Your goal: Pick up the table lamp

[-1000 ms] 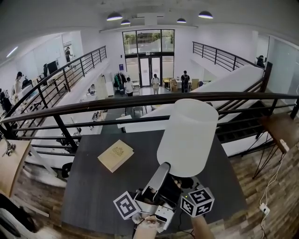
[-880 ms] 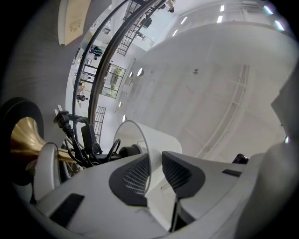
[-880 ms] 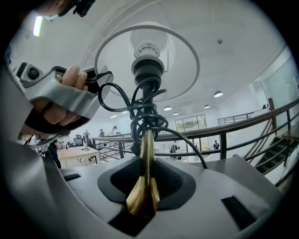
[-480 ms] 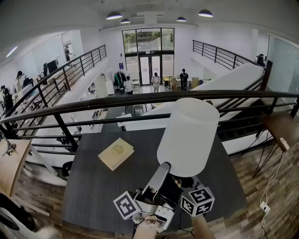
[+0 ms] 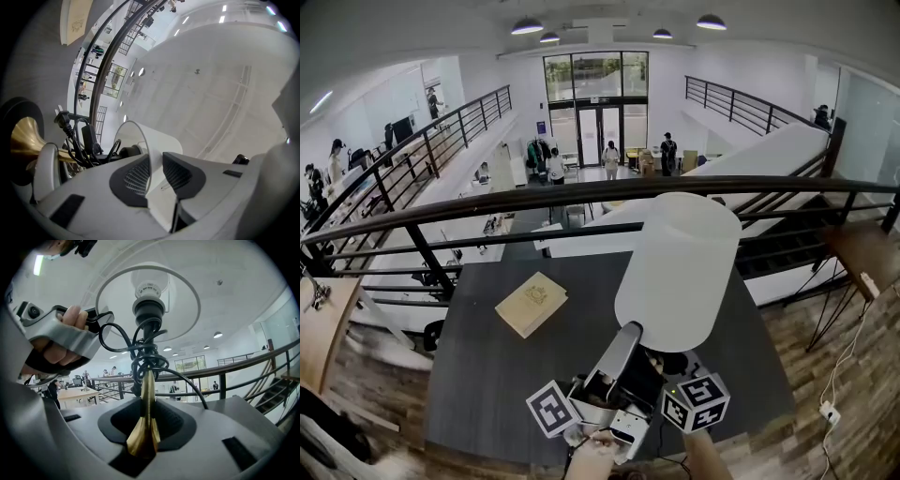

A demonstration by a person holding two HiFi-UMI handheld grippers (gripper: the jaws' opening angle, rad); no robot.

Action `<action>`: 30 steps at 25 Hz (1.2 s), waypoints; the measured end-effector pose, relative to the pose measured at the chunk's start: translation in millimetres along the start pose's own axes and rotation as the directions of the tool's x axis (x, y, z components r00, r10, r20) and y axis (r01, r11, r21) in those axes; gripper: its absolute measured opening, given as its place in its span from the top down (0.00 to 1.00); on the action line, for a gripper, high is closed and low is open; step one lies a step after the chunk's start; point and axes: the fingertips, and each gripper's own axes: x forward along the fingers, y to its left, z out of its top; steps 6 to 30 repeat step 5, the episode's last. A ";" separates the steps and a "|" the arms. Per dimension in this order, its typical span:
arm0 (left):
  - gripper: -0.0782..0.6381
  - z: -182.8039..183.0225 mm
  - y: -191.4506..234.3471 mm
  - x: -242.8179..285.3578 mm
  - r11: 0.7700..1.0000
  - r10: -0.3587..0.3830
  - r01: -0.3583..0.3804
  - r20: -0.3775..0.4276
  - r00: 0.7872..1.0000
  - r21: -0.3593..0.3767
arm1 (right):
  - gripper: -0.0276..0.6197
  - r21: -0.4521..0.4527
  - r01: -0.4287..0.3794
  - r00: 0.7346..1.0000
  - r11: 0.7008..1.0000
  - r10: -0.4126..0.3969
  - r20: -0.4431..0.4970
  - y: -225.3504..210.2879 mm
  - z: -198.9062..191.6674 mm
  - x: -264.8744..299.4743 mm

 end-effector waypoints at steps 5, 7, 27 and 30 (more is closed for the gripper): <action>0.76 -0.8 1.5 2.2 1.000 0.003 -0.003 0.001 1.000 -0.001 | 0.78 -0.002 0.002 1.000 1.000 -0.002 -0.001 -3.3 0.6 0.2; 0.76 -0.8 1.5 2.2 1.000 0.003 -0.003 0.001 1.000 -0.001 | 0.78 -0.002 0.002 1.000 1.000 -0.002 -0.001 -3.3 0.6 0.2; 0.76 -0.8 1.5 2.2 1.000 0.003 -0.003 0.001 1.000 -0.001 | 0.78 -0.002 0.002 1.000 1.000 -0.002 -0.001 -3.3 0.6 0.2; 0.76 -0.8 1.5 2.2 1.000 0.003 -0.003 0.001 1.000 -0.001 | 0.78 -0.002 0.002 1.000 1.000 -0.002 -0.001 -3.3 0.6 0.2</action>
